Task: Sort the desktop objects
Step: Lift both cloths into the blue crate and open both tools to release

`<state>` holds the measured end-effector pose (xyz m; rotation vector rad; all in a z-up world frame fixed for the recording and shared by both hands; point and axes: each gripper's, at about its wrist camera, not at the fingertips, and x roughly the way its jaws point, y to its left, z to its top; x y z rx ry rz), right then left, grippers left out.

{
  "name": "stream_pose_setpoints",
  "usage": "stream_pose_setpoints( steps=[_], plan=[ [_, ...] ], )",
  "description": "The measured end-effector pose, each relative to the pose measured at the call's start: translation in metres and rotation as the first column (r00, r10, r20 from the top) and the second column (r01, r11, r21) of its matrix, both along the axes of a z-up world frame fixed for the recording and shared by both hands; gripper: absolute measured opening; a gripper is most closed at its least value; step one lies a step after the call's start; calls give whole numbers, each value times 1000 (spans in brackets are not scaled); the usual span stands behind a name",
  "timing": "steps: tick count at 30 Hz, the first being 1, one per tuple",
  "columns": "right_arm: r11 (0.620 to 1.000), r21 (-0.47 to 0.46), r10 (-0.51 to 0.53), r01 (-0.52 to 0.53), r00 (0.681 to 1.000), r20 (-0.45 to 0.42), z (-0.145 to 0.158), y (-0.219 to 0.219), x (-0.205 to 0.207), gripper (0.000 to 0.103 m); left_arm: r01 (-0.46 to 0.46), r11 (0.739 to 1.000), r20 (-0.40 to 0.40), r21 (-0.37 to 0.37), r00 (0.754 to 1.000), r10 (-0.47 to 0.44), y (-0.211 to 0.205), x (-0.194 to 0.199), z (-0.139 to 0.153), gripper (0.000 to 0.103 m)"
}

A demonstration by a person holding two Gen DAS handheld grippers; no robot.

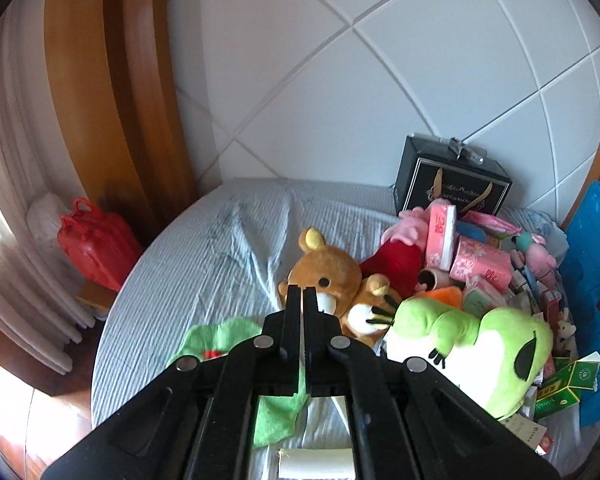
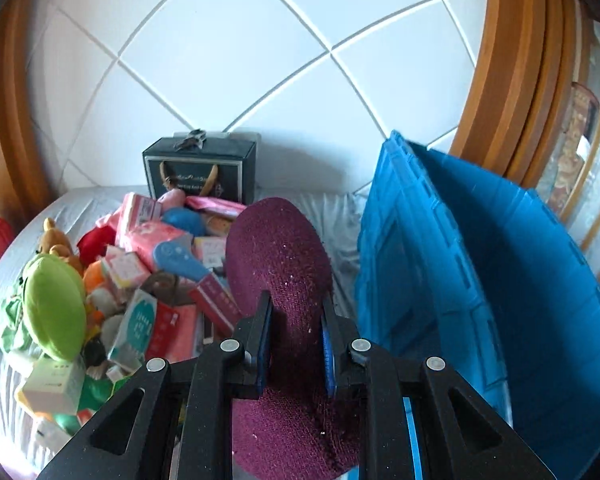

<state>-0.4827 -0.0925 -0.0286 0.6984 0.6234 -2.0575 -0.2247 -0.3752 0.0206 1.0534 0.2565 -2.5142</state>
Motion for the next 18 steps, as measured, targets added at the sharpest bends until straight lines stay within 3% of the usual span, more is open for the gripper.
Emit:
stream_pose_setpoints(
  steps=[5,7,9,11,14,16,18],
  plan=[
    [999,47,-21,16,993,114,-39,0,-11,20,-97,991,213,95,974,75,-43,7,-87,9],
    [998,66,-30,20,988,154,-59,-2,-14,20,-112,983,238,147,968,75,-54,10,-117,31],
    [996,86,-40,25,981,188,-77,-6,-16,20,-104,980,239,169,969,61,-57,8,-139,103],
    [995,96,-53,33,976,209,-93,-9,-18,20,-80,982,240,169,970,37,-53,2,-156,103],
    [993,107,-72,47,969,238,-110,-14,-20,20,-82,987,307,138,951,36,-50,-12,-184,103],
    [993,109,-81,55,965,249,-113,-15,-21,20,-79,992,337,103,941,40,-51,-18,-202,97],
    [992,113,-89,62,962,259,-118,-17,-21,20,-78,987,354,138,935,24,-56,-20,-219,97]
  ],
)
